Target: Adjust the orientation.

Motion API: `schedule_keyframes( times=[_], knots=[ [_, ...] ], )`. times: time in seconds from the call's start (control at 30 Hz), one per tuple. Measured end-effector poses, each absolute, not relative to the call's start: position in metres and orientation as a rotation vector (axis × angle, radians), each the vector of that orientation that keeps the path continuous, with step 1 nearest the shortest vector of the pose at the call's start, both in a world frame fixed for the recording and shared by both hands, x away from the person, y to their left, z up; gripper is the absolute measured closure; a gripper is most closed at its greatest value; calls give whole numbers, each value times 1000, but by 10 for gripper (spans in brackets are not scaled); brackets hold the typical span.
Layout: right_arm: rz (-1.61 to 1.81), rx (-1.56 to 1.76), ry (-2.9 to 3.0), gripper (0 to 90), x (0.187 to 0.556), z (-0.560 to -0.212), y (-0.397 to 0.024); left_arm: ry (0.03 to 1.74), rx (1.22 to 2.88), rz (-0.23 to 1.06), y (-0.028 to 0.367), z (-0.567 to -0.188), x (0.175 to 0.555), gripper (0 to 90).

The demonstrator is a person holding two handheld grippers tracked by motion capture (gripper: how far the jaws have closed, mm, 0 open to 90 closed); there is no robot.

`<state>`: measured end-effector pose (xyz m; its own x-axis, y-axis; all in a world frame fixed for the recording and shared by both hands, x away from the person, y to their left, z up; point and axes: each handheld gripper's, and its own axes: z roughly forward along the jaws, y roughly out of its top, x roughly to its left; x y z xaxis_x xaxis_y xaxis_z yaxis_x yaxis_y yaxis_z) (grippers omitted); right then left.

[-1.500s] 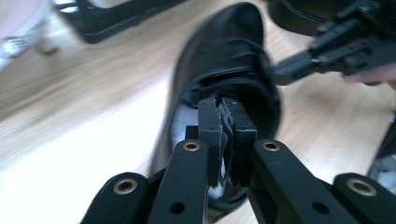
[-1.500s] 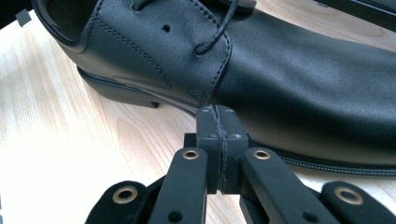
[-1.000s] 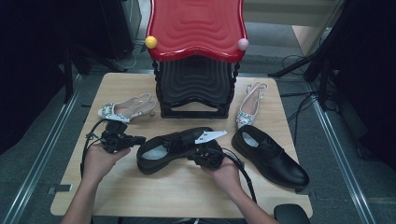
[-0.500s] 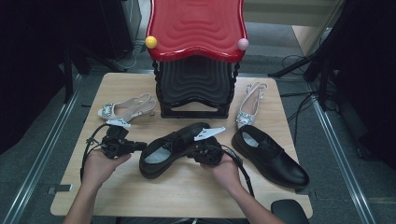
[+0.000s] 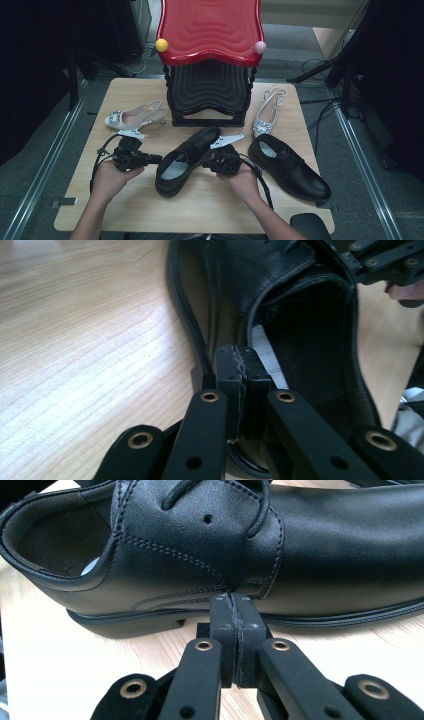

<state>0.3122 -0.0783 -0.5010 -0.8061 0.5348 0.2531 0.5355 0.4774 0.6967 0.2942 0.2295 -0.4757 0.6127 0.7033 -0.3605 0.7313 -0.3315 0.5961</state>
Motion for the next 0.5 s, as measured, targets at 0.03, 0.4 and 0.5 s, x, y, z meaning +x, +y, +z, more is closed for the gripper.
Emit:
schedule_keyframes(
  times=[0.03,0.4,0.5],
  knots=[
    [-1278,-980,-2694,900,312,-501,-79,1136,2084,-50,229,-478,298,900],
    [-1293,-965,-2693,897,301,-502,-81,1140,2149,-64,215,-492,313,897],
    [-1299,-982,-2690,897,301,-500,-85,1127,2155,-81,213,-491,313,900]
  ],
)
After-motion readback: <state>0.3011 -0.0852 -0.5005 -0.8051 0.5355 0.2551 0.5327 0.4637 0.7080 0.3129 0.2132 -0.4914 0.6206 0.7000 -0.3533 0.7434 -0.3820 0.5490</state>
